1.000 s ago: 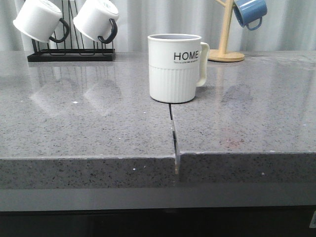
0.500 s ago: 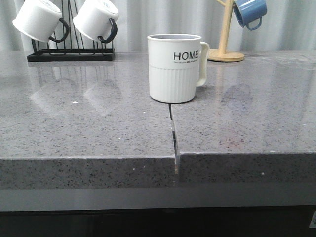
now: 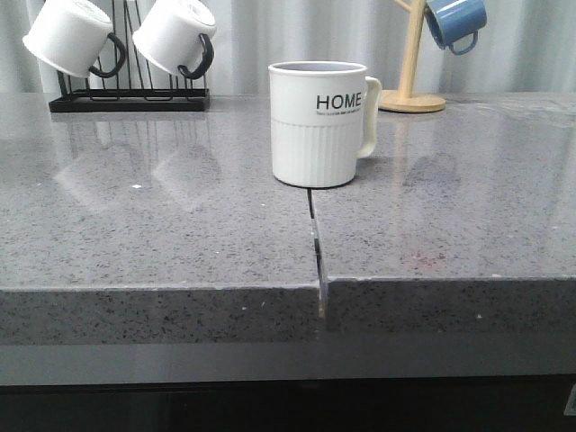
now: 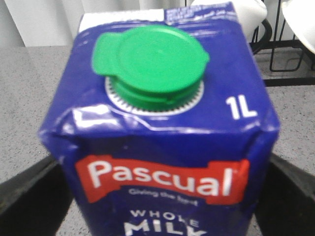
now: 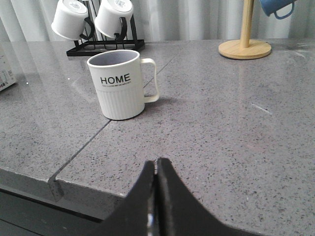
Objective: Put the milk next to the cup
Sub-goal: 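Move the left gripper to the Pascual milk carton and grasp it, then lift the milk carton and carry it beside the HOME mug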
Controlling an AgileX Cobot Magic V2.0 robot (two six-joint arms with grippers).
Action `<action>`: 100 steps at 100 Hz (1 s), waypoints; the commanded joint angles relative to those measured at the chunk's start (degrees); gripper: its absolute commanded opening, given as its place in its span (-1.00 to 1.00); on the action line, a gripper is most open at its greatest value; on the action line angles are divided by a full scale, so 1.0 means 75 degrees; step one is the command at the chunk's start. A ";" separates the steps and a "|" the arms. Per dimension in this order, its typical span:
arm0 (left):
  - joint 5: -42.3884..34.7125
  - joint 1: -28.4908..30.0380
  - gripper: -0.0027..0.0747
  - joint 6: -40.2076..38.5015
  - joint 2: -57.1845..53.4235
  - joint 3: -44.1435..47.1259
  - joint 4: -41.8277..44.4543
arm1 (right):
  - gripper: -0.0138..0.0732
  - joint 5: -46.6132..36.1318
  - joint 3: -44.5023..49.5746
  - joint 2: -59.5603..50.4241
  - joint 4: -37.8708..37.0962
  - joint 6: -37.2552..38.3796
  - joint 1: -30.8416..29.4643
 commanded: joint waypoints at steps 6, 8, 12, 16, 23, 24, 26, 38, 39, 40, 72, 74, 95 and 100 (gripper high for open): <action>-0.0708 0.0015 -0.03 -0.0072 -0.0132 -0.0323 -0.0221 | -0.82 -0.0573 -0.0192 -0.0102 -0.0004 -0.0050 -0.0014; -0.0708 0.0015 -0.17 -0.0072 -0.0132 -0.0323 -0.0221 | -0.82 -0.0573 -0.0192 -0.0102 -0.0004 -0.0050 -0.0014; -0.0722 0.0015 -0.40 -0.0072 -0.0167 -0.0323 -0.0185 | -0.82 -0.0573 -0.0192 -0.0102 -0.0004 -0.0050 -0.0014; -0.0723 0.0015 -0.55 -0.0072 -0.0223 -0.0323 -0.0168 | -0.82 -0.0573 -0.0192 -0.0102 -0.0004 -0.0050 -0.0014; -0.0723 -0.0046 -0.63 -0.0072 -0.0403 -0.0323 -0.0136 | -0.82 -0.0573 -0.0192 -0.0102 -0.0004 -0.0050 -0.0014; -0.0723 -0.0049 -0.63 -0.0072 -0.0449 -0.0323 -0.0136 | -0.82 -0.0573 -0.0192 -0.0102 -0.0004 -0.0050 -0.0014; -0.0723 -0.0082 -0.63 -0.0072 -0.0516 -0.0323 -0.0136 | -0.82 -0.0573 -0.0192 -0.0102 -0.0004 -0.0050 -0.0014; -0.0432 -0.0420 -0.63 -0.0040 -0.0997 -0.0323 0.0022 | -0.82 -0.0573 -0.0192 -0.0102 -0.0004 -0.0050 -0.0014; -0.0412 -0.0451 -0.63 -0.0040 -0.1027 -0.0323 0.0022 | -0.82 -0.0573 -0.0192 -0.0102 -0.0004 -0.0050 -0.0014; -0.0394 -0.0516 -0.63 -0.0019 -0.1085 -0.0323 0.0022 | -0.82 -0.0573 -0.0192 -0.0102 -0.0004 -0.0050 -0.0014; -0.0205 -0.2316 -0.63 -0.0022 -0.1592 -0.0323 -0.0092 | -0.82 -0.0581 -0.0192 -0.0102 -0.0004 -0.0050 -0.0014; -0.0240 -0.2458 -0.63 -0.0022 -0.1578 -0.0323 -0.0121 | -0.82 -0.0581 -0.0192 -0.0102 -0.0004 -0.0050 -0.0014; -0.0660 -0.3536 -0.63 -0.0022 -0.1103 -0.0323 -0.0633 | -0.82 -0.0581 -0.0192 -0.0102 -0.0004 -0.0050 -0.0014; -0.0798 -0.3752 -0.63 -0.0022 -0.0937 -0.0323 -0.0813 | -0.82 -0.0581 -0.0192 -0.0102 -0.0004 -0.0050 -0.0014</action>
